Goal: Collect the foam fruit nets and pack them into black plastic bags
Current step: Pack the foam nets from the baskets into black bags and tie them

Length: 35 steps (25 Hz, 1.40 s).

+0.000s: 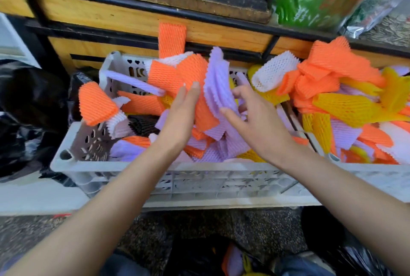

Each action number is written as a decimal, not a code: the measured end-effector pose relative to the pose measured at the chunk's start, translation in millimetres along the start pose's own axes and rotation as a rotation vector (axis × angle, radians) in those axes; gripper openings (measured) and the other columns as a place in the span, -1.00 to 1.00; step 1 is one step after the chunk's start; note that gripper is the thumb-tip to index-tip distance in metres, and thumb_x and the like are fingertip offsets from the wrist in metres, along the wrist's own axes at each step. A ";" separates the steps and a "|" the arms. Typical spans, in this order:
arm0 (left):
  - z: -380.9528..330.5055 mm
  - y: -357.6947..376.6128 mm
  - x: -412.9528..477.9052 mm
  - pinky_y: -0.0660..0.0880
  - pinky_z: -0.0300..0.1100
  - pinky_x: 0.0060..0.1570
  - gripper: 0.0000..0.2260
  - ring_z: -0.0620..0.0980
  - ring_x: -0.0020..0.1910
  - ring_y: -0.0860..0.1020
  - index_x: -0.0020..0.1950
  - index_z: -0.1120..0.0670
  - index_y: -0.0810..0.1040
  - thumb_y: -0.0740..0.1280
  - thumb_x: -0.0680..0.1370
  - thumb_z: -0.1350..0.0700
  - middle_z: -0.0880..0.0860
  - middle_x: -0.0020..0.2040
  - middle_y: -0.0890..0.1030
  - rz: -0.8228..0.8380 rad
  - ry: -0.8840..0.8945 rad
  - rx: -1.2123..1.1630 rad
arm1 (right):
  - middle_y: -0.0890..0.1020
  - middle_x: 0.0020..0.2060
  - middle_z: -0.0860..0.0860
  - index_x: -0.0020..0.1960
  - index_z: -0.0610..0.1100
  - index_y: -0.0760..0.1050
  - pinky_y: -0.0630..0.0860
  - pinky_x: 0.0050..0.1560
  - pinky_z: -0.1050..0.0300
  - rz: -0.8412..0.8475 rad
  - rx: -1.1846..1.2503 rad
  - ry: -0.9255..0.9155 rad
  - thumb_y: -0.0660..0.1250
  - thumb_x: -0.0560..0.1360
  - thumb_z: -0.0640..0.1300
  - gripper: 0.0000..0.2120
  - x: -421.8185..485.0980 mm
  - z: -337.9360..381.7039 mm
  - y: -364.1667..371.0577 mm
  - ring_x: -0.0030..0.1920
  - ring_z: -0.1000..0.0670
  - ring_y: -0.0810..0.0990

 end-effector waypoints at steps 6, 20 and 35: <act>2.8 -35.4 -27.9 0.59 -0.16 -0.25 -0.79 0.00 -0.14 0.62 0.16 0.15 0.53 0.25 0.55 0.17 0.10 -0.04 0.65 0.013 -0.177 -0.242 | 0.58 -0.05 0.00 0.12 -0.11 0.45 0.50 -0.29 0.06 0.193 -0.213 -0.317 0.28 0.49 -0.04 -0.76 -19.8 26.7 2.1 -0.14 0.01 0.54; 4.8 -64.4 -53.3 0.40 -0.42 0.03 -0.80 -0.38 -0.04 0.48 0.22 -0.02 0.46 0.17 0.63 0.12 -0.21 0.02 0.57 -0.034 0.302 0.173 | 0.58 0.00 0.04 0.16 -0.13 0.41 0.48 0.10 0.03 0.073 0.395 0.268 0.35 0.49 -0.02 -0.69 27.5 76.1 40.7 0.04 0.01 0.56; -13.1 -115.9 -35.3 0.41 -0.51 -0.26 -0.84 -0.43 -0.25 0.50 0.01 -0.07 0.38 0.32 0.55 0.14 -0.19 -0.11 0.51 -0.288 0.144 0.044 | 0.45 0.23 -0.03 0.37 -0.23 0.28 0.36 0.28 0.07 0.059 0.095 0.183 0.41 0.44 -0.14 -0.43 40.7 37.4 66.6 0.23 0.04 0.45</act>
Point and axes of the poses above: each hand's wrist, its own x-axis towards the middle knuckle, its own y-axis out of the palm, z = x × y, the point moved 1 cm from there along x, towards the middle knuckle
